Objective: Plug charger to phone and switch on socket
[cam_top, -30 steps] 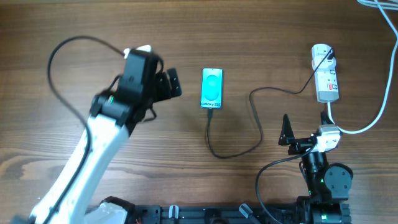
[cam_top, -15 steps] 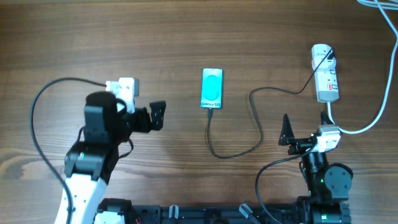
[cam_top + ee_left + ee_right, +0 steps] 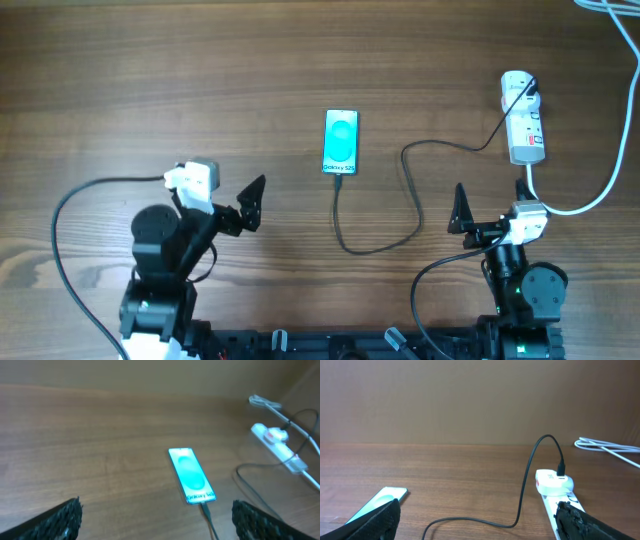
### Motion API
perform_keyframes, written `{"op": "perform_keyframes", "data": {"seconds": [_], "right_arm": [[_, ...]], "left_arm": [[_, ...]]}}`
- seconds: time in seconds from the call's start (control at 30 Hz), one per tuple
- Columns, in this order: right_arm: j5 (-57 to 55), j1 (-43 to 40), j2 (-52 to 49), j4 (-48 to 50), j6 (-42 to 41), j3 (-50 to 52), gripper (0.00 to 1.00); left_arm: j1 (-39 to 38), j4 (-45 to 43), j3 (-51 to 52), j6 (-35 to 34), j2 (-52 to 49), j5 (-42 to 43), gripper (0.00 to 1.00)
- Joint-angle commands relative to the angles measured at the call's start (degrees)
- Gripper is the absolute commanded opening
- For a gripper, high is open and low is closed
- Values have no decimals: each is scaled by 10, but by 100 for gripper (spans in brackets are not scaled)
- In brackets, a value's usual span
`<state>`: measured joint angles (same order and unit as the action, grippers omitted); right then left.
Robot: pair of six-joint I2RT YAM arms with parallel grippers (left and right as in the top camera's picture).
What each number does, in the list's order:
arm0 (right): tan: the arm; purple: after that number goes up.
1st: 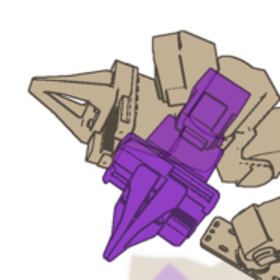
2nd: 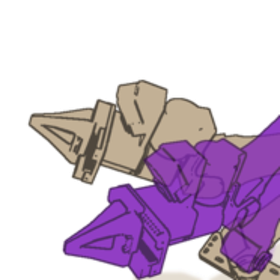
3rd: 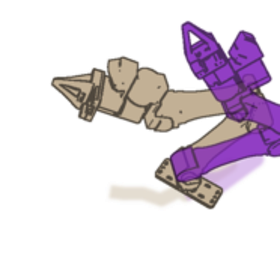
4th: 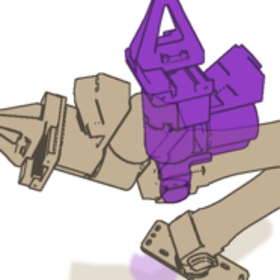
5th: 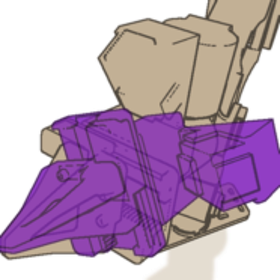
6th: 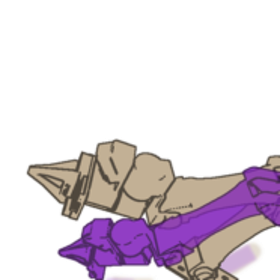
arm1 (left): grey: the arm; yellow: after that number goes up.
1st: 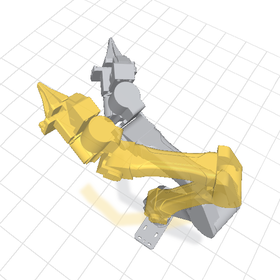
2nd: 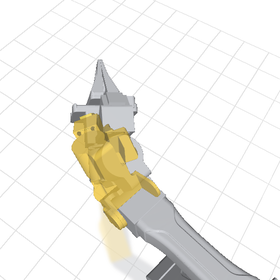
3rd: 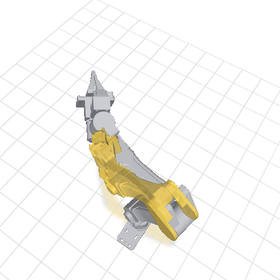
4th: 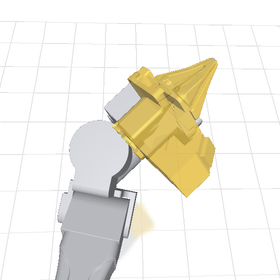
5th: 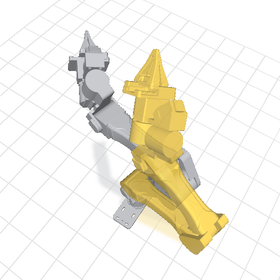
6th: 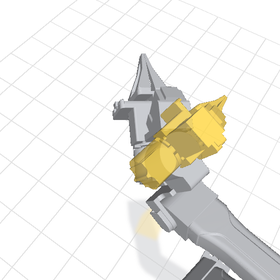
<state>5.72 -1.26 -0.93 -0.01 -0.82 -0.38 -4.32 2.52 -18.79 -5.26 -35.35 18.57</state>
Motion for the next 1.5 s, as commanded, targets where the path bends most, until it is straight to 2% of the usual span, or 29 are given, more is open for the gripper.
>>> {"op": "perform_keyframes", "data": {"seconds": [0.0,0.33,0.53,0.93,1.23,1.37,1.47], "right_arm": [[-8,3,7,2,-7,1,100],[-8,3,7,2,-7,1,100],[-8,3,7,2,-7,1,100],[-8,3,7,2,-7,1,100],[-8,3,7,2,-7,1,100],[-8,3,7,2,-7,1,100],[-8,3,7,2,-7,1,100]], "left_arm": [[4,-35,50,-44,40,-52,100],[4,-58,98,-44,177,-109,100],[5,-59,120,-44,239,-112,100],[18,-67,151,-47,315,-131,100],[35,-70,155,-46,336,-132,100],[35,-109,183,-47,352,-133,100],[36,-106,184,-46,352,-134,100]]}}
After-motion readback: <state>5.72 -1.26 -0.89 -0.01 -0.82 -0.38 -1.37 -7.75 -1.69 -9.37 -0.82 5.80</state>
